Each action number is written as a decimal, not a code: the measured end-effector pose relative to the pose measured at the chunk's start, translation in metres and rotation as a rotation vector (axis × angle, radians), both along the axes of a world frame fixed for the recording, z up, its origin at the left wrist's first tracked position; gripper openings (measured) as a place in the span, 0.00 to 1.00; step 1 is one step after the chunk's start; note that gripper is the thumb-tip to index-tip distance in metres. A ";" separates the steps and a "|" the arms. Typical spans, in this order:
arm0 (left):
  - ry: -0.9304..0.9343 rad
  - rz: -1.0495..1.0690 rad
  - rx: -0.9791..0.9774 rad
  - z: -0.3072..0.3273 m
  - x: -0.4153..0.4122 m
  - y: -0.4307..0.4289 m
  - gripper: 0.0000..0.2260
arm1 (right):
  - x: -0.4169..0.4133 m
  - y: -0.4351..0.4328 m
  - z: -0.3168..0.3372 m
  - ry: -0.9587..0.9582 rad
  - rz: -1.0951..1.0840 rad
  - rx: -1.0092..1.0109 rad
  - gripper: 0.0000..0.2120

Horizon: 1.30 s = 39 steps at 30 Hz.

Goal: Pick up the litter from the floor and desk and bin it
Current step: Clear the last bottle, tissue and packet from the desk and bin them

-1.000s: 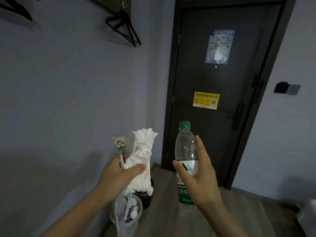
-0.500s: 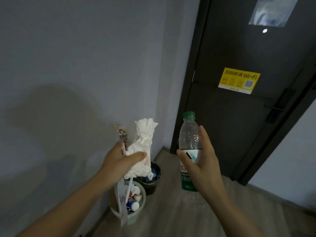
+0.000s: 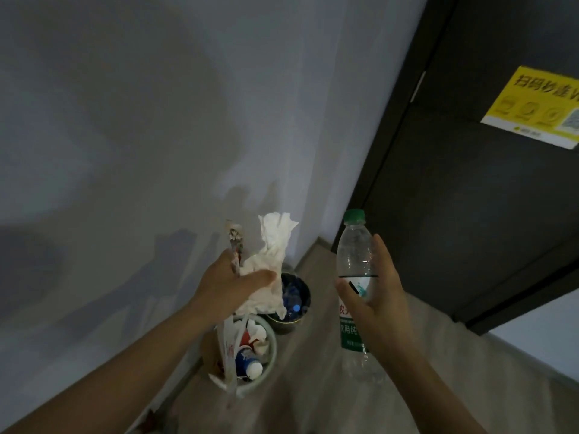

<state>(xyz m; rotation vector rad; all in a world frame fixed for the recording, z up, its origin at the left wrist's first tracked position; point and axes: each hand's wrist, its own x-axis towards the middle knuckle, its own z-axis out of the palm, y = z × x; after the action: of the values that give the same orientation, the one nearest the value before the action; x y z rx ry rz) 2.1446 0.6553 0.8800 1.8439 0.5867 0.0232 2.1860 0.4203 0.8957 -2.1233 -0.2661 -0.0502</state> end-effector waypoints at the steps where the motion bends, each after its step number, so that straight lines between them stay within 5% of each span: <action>1: 0.017 0.015 0.000 -0.008 0.012 0.002 0.22 | 0.015 0.001 -0.007 0.017 0.016 0.015 0.41; 8: 0.173 0.174 -0.003 -0.079 0.068 0.004 0.21 | 0.116 0.017 -0.067 0.137 0.182 0.037 0.35; 15: 0.364 0.292 0.073 -0.156 0.078 0.002 0.24 | 0.178 0.034 -0.132 0.314 0.348 -0.061 0.39; 39: 0.749 0.220 0.117 -0.461 0.079 0.056 0.43 | 0.203 0.081 -0.407 0.535 0.375 -0.244 0.41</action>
<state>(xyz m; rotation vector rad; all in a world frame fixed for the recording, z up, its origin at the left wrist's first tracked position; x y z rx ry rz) 2.2237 0.7114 0.4193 1.8671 1.3260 -0.5144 2.3891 0.5009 0.4883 -2.1979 -0.3558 0.7915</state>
